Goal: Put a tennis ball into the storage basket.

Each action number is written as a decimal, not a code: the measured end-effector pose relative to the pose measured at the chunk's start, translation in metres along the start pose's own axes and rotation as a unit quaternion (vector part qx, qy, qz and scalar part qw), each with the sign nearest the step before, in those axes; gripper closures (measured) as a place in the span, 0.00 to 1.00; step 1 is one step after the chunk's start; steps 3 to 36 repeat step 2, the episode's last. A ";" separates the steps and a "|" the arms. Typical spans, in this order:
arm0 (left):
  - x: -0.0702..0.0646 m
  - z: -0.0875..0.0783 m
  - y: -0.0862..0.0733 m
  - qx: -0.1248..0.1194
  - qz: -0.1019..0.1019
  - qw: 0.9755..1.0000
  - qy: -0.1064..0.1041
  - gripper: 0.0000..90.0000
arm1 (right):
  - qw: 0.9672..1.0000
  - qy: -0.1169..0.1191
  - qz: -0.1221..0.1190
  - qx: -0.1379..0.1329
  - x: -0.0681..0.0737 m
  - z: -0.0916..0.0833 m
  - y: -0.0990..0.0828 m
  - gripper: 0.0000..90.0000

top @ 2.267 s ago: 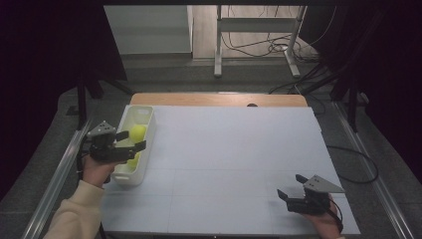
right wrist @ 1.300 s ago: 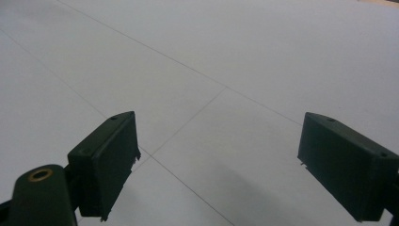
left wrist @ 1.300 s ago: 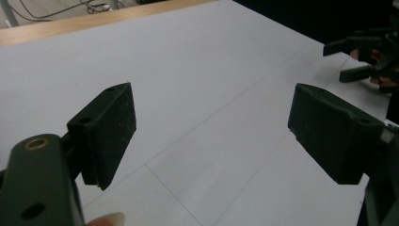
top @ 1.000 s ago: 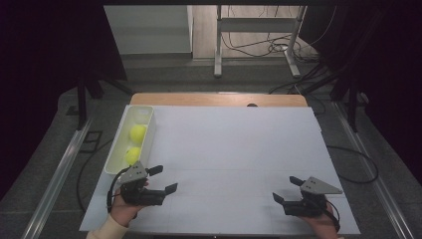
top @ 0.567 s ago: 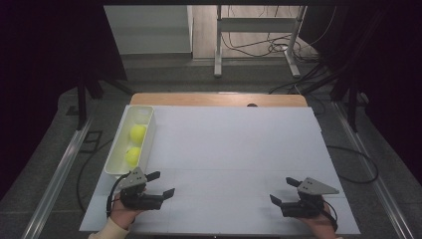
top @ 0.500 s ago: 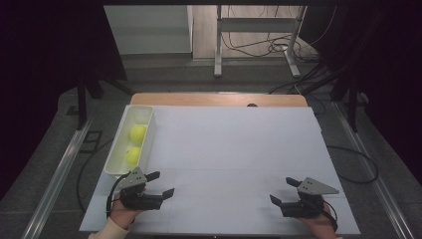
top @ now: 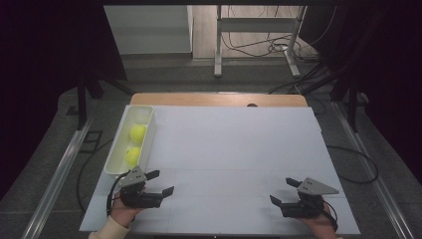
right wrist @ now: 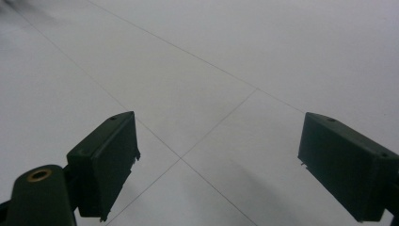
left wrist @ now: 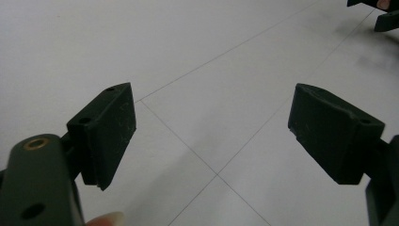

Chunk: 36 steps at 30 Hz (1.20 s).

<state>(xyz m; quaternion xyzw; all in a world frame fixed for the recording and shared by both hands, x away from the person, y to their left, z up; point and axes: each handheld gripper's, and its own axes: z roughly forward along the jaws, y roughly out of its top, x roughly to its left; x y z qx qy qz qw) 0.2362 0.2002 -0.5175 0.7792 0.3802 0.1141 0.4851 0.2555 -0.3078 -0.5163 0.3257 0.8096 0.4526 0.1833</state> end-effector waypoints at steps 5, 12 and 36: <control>0.000 0.000 0.000 0.000 0.001 1.000 0.000 0.18 | 1.000 0.000 -0.001 -0.001 0.000 0.000 0.000 0.14; 0.000 0.000 0.000 0.000 0.001 1.000 0.000 0.18 | 1.000 0.000 -0.001 -0.001 0.000 0.000 0.000 0.14; 0.000 0.000 0.000 0.000 0.001 1.000 0.000 0.18 | 1.000 0.000 -0.001 -0.001 0.000 0.000 0.000 0.14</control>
